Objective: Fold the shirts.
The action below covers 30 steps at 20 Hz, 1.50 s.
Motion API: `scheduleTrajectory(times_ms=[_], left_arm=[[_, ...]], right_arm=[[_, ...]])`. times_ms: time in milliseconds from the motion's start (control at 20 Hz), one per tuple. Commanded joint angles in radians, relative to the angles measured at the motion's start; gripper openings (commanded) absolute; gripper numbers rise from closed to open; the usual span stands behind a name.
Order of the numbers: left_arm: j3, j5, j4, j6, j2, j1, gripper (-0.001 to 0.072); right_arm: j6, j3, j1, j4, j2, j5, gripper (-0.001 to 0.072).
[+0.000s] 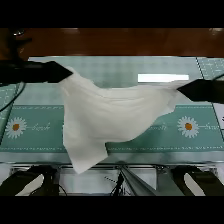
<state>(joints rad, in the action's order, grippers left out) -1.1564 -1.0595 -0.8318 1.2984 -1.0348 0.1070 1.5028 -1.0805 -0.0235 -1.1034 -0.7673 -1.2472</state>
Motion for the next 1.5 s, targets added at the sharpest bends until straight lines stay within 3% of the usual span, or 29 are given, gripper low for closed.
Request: scheduleTrajectory(times_ms=[0, 300, 350, 400, 450, 500, 650, 750, 900, 1000, 1100, 1250, 1450], left_arm=[[-0.023, 0.177, 0.019, -0.03, -0.251, 0.082, 0.0029], [-0.178, 0.164, 0.137, 0.023, -0.473, 0.116, 0.0034], [-0.18, 0.143, 0.136, 0.022, -0.473, 0.11, 0.0154], [-0.183, 0.102, 0.136, 0.022, -0.473, 0.098, 0.0517], [-0.19, 0.037, 0.124, 0.021, -0.473, 0.076, 0.0703], [-0.204, -0.051, 0.088, 0.023, -0.472, 0.045, 0.0702], [-0.221, -0.395, -0.084, 0.046, -0.457, -0.1, 0.07], [-0.145, -0.49, -0.192, 0.045, -0.391, -0.204, 0.0701], [0.119, -0.417, -0.201, 0.037, -0.199, -0.37, 0.0701], [0.319, -0.391, -0.209, 0.035, -0.075, -0.477, 0.07], [0.495, -0.353, -0.207, 0.113, 0.02, -0.556, 0.0701], [0.659, -0.293, -0.188, 0.128, 0.105, -0.561, 0.0701], [0.769, -0.232, -0.071, 0.089, 0.119, -0.518, 0.07]], right_arm=[[-0.003, 0.034, 0.0, 0.013, -0.235, 0.23, 0.0022], [-0.002, -0.254, 0.0, 0.147, -0.68, 0.3, 0.0038], [0.005, -0.295, -0.006, 0.172, -0.727, 0.291, 0.0167], [0.004, -0.33, -0.018, 0.204, -0.764, 0.272, 0.0329], [0.004, -0.362, -0.037, 0.223, -0.792, 0.245, 0.0553], [-0.004, -0.388, -0.064, 0.23, -0.803, 0.206, 0.0632], [-0.068, -0.416, -0.196, 0.217, -0.779, 0.032, 0.0632], [-0.103, -0.401, -0.287, 0.1, -0.748, -0.127, 0.063], [-0.113, -0.2, -0.391, -0.024, -0.628, -0.115, 0.063], [-0.14, 0.042, -0.443, 0.048, -0.499, 0.029, 0.063], [-0.212, 0.252, -0.45, 0.169, -0.38, 0.134, 0.063], [-0.354, 0.46, -0.42, 0.345, -0.274, 0.152, 0.0629], [-0.356, 0.534, -0.375, 0.346, -0.241, 0.149, 0.0629]])
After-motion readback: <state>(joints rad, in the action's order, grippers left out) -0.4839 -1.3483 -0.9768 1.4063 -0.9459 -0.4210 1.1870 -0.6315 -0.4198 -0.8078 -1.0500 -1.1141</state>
